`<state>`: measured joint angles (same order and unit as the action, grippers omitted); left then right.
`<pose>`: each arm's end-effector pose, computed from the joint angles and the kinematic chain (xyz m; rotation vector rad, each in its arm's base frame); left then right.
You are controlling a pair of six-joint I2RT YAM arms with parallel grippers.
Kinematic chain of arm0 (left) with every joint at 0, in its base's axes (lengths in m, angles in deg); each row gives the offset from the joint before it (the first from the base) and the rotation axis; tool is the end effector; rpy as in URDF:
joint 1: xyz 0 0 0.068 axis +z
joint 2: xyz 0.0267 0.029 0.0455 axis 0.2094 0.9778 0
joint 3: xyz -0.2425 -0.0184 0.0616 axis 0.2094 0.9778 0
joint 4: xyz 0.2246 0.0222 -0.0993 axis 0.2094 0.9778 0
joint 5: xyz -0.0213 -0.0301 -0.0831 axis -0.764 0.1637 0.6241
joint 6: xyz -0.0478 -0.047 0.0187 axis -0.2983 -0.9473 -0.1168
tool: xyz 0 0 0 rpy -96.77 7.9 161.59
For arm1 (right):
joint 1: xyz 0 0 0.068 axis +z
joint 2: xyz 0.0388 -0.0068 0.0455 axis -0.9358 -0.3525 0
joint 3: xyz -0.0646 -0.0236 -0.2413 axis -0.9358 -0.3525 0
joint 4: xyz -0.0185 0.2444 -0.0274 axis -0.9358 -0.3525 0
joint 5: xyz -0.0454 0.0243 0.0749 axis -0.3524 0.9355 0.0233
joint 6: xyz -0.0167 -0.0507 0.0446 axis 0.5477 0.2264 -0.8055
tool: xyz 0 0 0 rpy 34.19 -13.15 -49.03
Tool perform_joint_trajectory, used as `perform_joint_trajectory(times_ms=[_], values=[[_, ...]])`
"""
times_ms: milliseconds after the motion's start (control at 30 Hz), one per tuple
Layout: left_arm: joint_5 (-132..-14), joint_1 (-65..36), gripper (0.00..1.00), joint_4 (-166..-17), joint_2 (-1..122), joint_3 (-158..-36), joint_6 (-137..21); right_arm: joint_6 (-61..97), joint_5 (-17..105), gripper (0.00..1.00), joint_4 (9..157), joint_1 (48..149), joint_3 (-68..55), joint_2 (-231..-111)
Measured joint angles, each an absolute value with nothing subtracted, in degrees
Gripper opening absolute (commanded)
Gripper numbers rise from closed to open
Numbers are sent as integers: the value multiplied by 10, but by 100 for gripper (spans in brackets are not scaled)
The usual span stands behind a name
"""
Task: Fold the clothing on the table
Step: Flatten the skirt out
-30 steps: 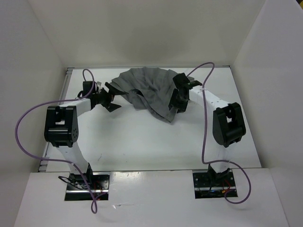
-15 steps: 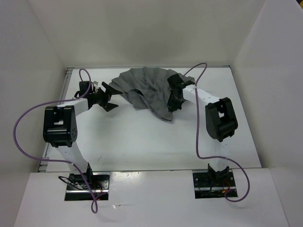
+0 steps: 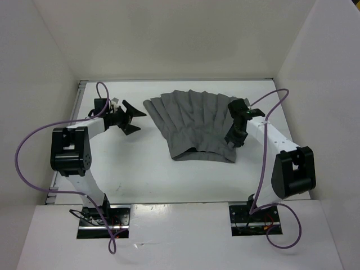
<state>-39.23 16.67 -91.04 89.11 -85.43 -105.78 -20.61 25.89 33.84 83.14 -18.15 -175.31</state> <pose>0.3752 -0.0081 0.1584 -0.9001 2.2472 -1.3112 0.2728 0.0564 0.2034 0.7946 2.6476 0.0097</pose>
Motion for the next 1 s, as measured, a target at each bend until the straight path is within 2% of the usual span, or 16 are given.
perform_joint_trajectory(times_ms=[100, 233, 267, 333, 400, 467, 567, 600, 633, 733, 1000], values=[[-384, 155, 88, -903, 881, -836, -1050, -210, 243, 39, 299, 832, -168, -1762], [-372, 116, 78, -886, 873, -817, -1029, -212, 220, 39, 279, 840, -88, -1762], [-369, 105, 71, -879, 873, -815, -1024, -211, 219, 35, 284, 845, -69, -1761], [-363, 85, 63, -869, 873, -815, -1012, -202, 225, 26, 304, 862, -48, -1759], [-360, 72, 54, -865, 873, -816, -1004, -194, 241, 10, 324, 878, -43, -1773], [-360, 62, 49, -859, 878, -823, -996, -188, 251, 8, 331, 893, -24, -1815], [-362, 46, 49, -848, 900, -850, -988, -184, 258, 11, 359, 916, 1, -1896], [-365, 37, 53, -844, 913, -865, -982, -183, 261, 15, 363, 924, 4, -1919], [-368, 30, 61, -840, 920, -875, -979, -182, 263, 17, 364, 931, 4, -1935], [-384, 8, 68, -822, 930, -888, -977, -179, 268, 19, 362, 947, 5, -1951], [-450, -15, 68, -771, 871, -817, -998, -177, 247, 20, 360, 951, 36, -1931]])
